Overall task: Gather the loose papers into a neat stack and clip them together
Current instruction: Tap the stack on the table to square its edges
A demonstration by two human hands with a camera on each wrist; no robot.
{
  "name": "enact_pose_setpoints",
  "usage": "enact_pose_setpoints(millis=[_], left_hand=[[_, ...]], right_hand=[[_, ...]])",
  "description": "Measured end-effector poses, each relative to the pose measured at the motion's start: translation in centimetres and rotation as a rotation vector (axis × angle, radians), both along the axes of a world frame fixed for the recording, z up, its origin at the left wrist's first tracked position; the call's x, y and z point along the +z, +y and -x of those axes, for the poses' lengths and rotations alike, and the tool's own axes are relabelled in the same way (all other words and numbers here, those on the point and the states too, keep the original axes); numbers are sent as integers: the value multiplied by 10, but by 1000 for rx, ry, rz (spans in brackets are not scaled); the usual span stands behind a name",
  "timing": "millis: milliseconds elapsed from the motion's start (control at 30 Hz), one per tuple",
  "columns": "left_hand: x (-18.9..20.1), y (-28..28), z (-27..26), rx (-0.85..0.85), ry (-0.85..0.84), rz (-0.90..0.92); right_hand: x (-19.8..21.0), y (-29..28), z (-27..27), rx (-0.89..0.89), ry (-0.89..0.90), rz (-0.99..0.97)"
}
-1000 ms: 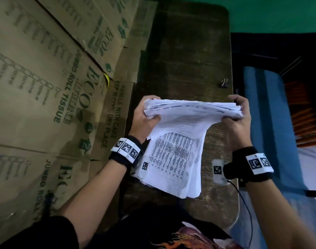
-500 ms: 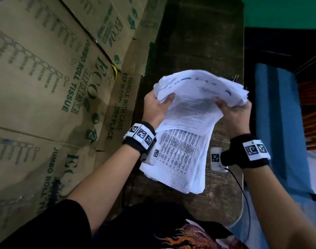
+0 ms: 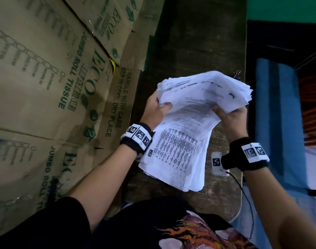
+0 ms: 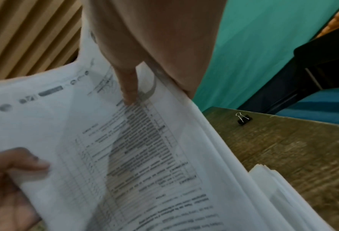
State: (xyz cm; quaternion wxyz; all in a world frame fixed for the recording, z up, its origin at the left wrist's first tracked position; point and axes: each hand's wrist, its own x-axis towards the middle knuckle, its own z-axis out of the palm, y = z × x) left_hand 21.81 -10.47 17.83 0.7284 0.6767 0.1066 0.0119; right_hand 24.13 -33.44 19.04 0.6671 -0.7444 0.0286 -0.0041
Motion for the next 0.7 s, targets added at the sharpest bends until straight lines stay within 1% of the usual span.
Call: enact_pose_setpoints(millis=[100, 167, 233, 300, 467, 567, 633, 700], left_hand=[[0, 2, -4, 31, -10, -4], [-3, 6, -3, 28, -12, 18], [-12, 6, -2, -19, 57, 27], [-20, 4, -4, -31, 107, -9], [-15, 11, -11, -11, 127, 4], [-15, 23, -6, -119, 168, 74], [-25, 29, 4, -227, 232, 194], [-36, 30, 14, -264, 278, 267]], right_hand=[[-1, -3, -4, -31, -6, 17], [-7, -9, -8, -18, 12, 23], [-16, -8, -9, 1, 61, 79], [-25, -4, -13, 14, 93, 147], [-30, -8, -29, -36, 106, 138], [-32, -14, -31, -2, 149, 88], [-35, -18, -27, 26, 212, 56], [-40, -22, -18, 68, 295, 47]])
